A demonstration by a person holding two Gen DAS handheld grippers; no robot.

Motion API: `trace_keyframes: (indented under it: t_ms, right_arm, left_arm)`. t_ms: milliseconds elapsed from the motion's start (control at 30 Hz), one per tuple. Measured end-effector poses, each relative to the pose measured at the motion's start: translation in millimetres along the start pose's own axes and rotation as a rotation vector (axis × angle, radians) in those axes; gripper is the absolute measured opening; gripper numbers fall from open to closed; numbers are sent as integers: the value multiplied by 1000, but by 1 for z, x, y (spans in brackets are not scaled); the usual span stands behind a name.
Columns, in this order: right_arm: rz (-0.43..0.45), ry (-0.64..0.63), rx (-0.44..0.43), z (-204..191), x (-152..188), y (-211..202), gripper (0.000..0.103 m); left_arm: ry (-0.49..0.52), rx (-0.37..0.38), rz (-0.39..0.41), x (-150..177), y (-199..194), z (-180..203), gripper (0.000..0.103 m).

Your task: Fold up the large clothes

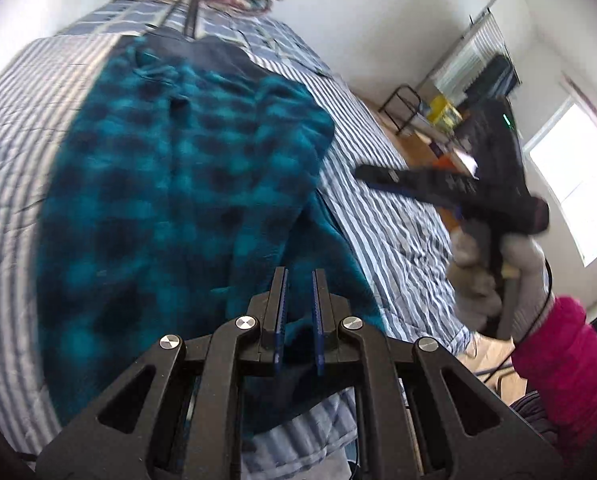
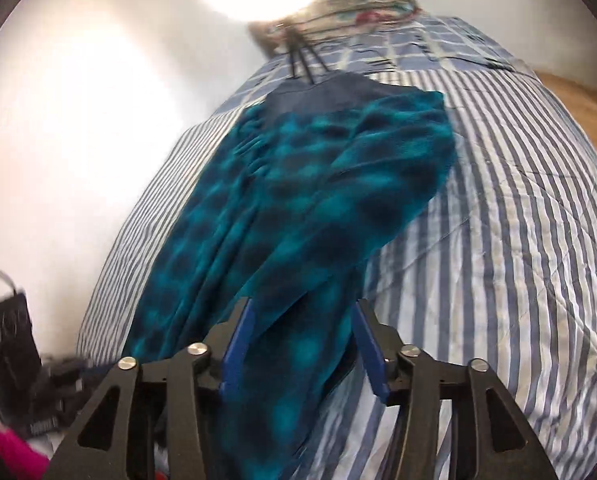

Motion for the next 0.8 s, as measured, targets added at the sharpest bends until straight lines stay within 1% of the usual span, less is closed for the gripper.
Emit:
trace_keyframes:
  t_ms: [67,133,200,267,433,533,600,633,700,800]
  right_arm:
    - [17,48,-12,17,-16,7,56]
    - [31,86,-20,30,-28,12,56]
    - [47,113,-18,44,-41,16,58]
    - [80,144,-2,58,-56,20,64]
    - [115,232,-23,90,-88,39,64]
    - [136,298,-36,109,-100,54,65]
    - [139,335,-32,120,-106,63,70]
    - [148,362,-35,127,-110,68,70]
    - [168,407,-79,136,-115,76,69]
    - [199,454,-164,141,-121,83,61]
  left_arm:
    - [25,-3,-37,-4,17,6,8]
    - [40,-26,-62,-4,28,7,8]
    - [46,-37,-96,0,39,4,8]
    - [52,-46,-128,8,47,1,8]
    - [92,-93,-190,26,57,0,8]
    - [124,-129,-204,34,58,2,8]
    - [126,-129,-212,37,58,2,8]
    - [122,-128,-215,38,57,1,8]
    - [109,-119,-222,39,58,-3,8]
    - [97,-107,-222,40,57,-4,8]
Point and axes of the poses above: each gripper's, at about its wrist camera, not at the fingertips, and y roughly the way its jaws point, z to its right, x to its underside, the point moved 6 cm from there along y, roughly the way its jaws point, and after that the axes turned 8 degrees about -z, right-handed, at the moved point
